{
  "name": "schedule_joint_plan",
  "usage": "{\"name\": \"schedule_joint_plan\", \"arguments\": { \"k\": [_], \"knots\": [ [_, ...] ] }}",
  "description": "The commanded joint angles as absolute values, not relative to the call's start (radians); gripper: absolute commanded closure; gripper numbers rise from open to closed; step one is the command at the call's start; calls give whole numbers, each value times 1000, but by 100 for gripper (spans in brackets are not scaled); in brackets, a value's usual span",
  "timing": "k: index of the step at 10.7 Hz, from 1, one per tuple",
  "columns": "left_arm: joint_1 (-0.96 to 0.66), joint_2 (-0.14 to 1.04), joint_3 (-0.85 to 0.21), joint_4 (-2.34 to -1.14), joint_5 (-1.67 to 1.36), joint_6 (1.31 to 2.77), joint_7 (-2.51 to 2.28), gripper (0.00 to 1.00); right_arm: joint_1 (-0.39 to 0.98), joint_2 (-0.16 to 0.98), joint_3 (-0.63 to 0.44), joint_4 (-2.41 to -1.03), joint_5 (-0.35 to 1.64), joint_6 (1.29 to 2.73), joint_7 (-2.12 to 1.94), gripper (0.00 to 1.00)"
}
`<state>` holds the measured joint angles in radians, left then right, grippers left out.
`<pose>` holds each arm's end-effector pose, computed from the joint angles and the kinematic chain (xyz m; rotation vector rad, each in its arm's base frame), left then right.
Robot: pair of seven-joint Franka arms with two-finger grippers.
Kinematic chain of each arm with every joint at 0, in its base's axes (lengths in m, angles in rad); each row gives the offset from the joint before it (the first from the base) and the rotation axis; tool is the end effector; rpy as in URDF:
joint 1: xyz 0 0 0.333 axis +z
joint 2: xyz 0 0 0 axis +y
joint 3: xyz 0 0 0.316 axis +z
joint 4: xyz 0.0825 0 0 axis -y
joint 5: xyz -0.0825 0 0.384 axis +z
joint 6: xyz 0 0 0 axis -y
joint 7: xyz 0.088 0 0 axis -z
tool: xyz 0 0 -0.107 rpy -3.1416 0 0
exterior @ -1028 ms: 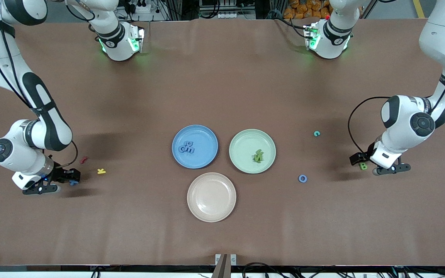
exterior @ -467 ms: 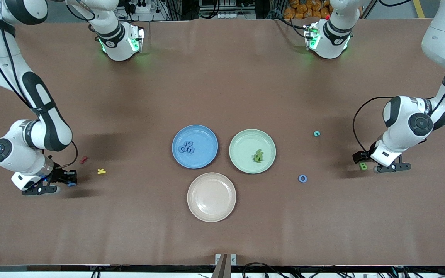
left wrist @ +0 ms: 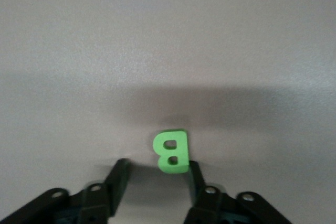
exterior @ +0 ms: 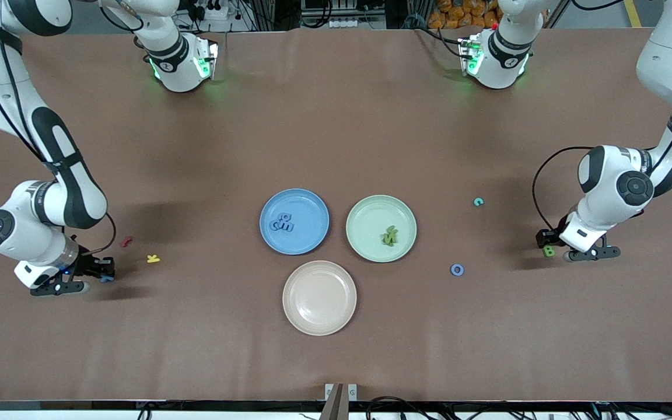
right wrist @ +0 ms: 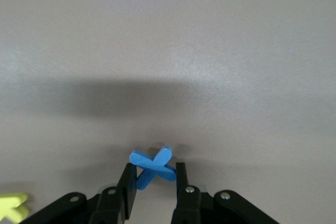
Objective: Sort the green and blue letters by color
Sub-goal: 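Grasp the green B with the left gripper while the right gripper grasps the X, then drop the X on blue with the right gripper while the left gripper lifts B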
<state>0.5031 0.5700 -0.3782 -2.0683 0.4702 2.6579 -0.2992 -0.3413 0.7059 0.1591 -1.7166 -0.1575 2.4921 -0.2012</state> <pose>0.5890 0.0617 0.1763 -3.1099 -0.1195 -0.1450 0.6660 -0.1328 0.1898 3.1209 0.1548 0.1260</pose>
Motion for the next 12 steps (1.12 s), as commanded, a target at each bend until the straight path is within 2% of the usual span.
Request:
{"name": "schedule_joint_plan", "arguments": {
  "k": [1, 2, 5, 8, 12],
  "knots": [
    [512, 601, -382, -2039, 497, 2672, -295, 86, -301, 598, 161, -1721, -63, 2350, -192, 91],
    [512, 610, -382, -2034, 499, 2681, -293, 92, -264, 583, 161, -1726, -8, 2332, -161, 91],
    [511, 627, -382, -2029, 499, 2721, -295, 100, -103, 542, 172, -1723, 2, 2281, 210, 91],
    [511, 626, -382, -2025, 499, 2721, -295, 100, 93, 537, 181, -1712, 0, 2287, 625, 91],
    [508, 618, -382, -2025, 499, 2720, -308, 100, 320, 549, 184, -1703, -14, 2298, 972, 91]
  ]
}}
